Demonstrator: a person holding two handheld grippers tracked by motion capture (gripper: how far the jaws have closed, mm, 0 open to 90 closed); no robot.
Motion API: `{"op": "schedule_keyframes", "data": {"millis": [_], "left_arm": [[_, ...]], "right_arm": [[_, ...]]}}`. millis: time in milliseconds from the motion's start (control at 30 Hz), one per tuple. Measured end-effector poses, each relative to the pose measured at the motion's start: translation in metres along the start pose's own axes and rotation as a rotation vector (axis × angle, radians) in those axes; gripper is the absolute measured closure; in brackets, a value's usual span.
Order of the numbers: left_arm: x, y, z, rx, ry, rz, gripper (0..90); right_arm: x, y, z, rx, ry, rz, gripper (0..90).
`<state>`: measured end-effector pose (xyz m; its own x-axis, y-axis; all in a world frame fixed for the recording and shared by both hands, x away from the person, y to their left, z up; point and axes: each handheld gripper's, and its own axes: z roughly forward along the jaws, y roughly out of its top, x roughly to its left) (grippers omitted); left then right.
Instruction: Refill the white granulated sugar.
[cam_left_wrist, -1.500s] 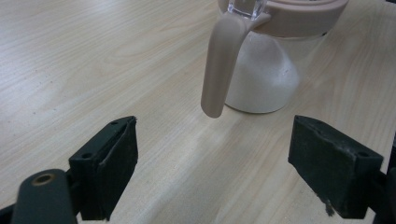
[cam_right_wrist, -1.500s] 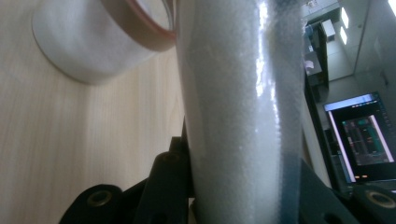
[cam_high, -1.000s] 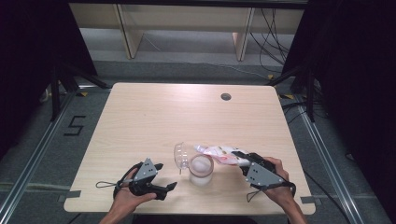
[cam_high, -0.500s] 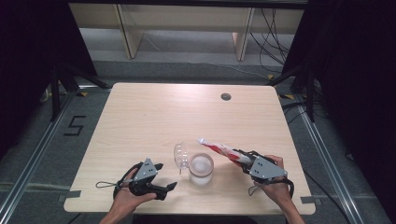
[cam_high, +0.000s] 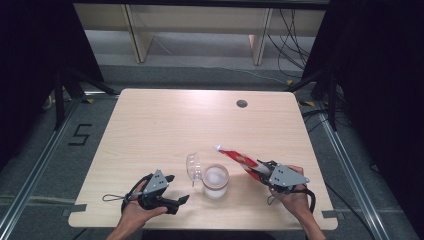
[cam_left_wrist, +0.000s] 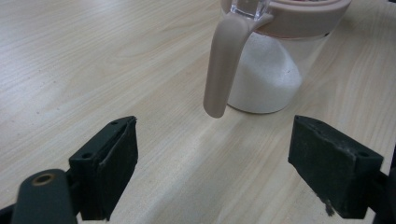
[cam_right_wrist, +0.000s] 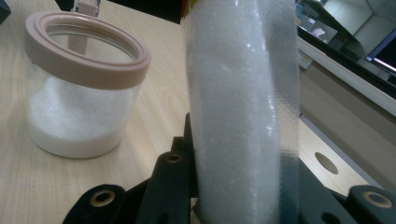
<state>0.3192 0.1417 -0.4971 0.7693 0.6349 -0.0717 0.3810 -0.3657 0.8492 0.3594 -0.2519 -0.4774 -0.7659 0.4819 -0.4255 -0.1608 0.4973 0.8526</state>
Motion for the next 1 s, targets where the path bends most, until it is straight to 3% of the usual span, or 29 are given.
{"op": "schedule_keyframes", "data": {"millis": [100,267,300,400,500,533,600,667,700,800,1000], "left_arm": [[0.000,0.000,-0.001,0.005,0.008,0.001,15.4],[0.000,0.000,0.000,0.004,0.005,0.002,15.4],[0.000,0.000,0.000,0.004,0.006,0.000,15.4],[-0.001,0.000,0.000,0.003,0.006,-0.001,15.4],[0.000,0.000,0.000,0.005,0.007,0.001,15.4],[-0.001,0.000,0.000,0.001,0.003,-0.003,15.4],[0.000,0.000,0.000,0.000,-0.002,0.000,15.4],[0.001,0.000,0.000,0.004,0.000,0.004,15.4],[0.001,0.000,0.000,0.001,-0.001,0.004,15.4],[0.002,0.000,-0.001,0.015,0.007,0.017,15.4],[0.000,0.000,0.000,-0.005,0.000,-0.006,15.4]], "right_arm": [[-0.002,-0.004,0.000,-0.010,-0.006,0.053,77.5],[-0.006,-0.007,-0.001,-0.020,-0.026,0.061,77.5],[-0.007,-0.008,-0.003,-0.021,-0.022,0.083,77.5],[-0.009,-0.010,-0.002,-0.035,-0.018,0.092,77.5],[-0.010,-0.013,-0.002,-0.043,-0.045,0.124,77.5],[-0.012,-0.013,-0.002,-0.047,-0.041,0.111,77.5],[-0.011,-0.016,-0.003,-0.049,-0.044,0.157,77.5],[-0.013,-0.019,-0.004,-0.051,-0.044,0.161,77.5],[-0.012,-0.020,-0.005,-0.039,-0.050,0.198,77.5],[-0.013,-0.020,-0.007,-0.042,-0.052,0.211,77.4],[-0.015,-0.021,-0.010,-0.028,-0.051,0.220,77.3]]}}
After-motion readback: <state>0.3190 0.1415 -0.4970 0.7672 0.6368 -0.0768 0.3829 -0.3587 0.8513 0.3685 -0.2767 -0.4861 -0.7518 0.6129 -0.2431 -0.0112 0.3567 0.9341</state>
